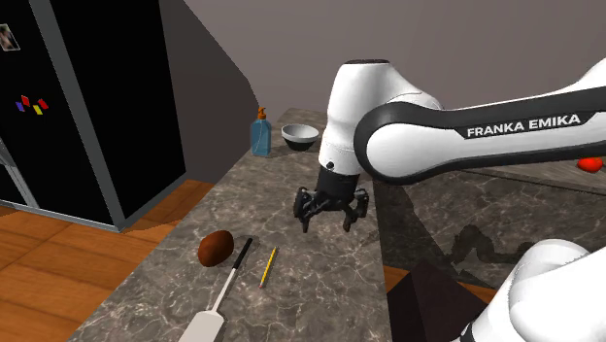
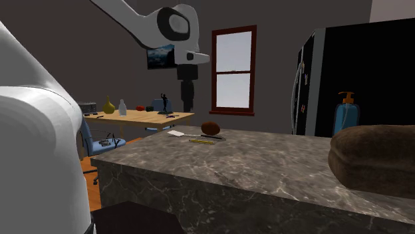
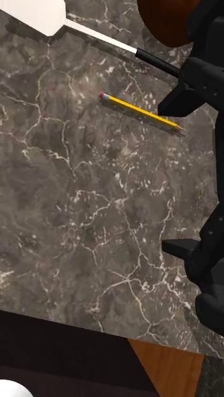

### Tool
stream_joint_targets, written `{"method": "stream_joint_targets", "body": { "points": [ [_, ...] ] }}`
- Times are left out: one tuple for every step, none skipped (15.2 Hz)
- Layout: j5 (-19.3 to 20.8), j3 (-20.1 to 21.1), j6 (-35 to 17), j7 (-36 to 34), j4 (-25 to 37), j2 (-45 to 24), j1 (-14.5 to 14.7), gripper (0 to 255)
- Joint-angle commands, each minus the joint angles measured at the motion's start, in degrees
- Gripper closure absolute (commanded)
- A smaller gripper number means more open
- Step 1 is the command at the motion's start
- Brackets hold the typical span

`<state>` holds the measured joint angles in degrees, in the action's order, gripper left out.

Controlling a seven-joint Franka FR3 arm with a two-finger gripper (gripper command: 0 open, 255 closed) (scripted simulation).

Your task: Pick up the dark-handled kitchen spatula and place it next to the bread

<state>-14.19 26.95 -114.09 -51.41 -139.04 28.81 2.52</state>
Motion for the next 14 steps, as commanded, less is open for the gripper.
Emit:
{"method": "stream_joint_targets", "body": {
  "points": [
    [0.49,3.43,-2.66,-5.24,1.44,-3.68,-0.73,0],
    [1.14,5.11,-3.75,-7.84,2.56,-5.78,-1.26,0],
    [2.0,6.79,-4.81,-10.53,3.76,-7.99,-1.84,0],
    [3.09,8.49,-5.8,-13.32,5.06,-10.3,-2.5,0],
    [4.45,10.14,-6.73,-16.24,6.44,-12.74,-3.15,0],
    [6.08,11.78,-7.58,-19.29,7.91,-15.3,-3.83,0],
    [8.02,13.33,-8.33,-22.5,9.49,-18.02,-4.44,0],
    [10.28,14.76,-8.96,-25.86,11.16,-20.89,-4.95,0],
    [12.84,16.01,-9.43,-29.36,12.93,-23.91,-5.28,0],
    [15.67,17.01,-9.73,-32.97,14.82,-27.08,-5.36,0],
    [18.67,17.7,-9.82,-36.62,16.83,-30.34,-5.15,0],
    [21.72,18.01,-9.71,-40.21,18.96,-33.64,-4.55,0],
    [24.69,17.93,-9.42,-43.63,21.21,-36.9,-3.56,0],
    [27.45,17.49,-8.96,-46.82,23.57,-40.07,-2.24,0]
  ]
}}
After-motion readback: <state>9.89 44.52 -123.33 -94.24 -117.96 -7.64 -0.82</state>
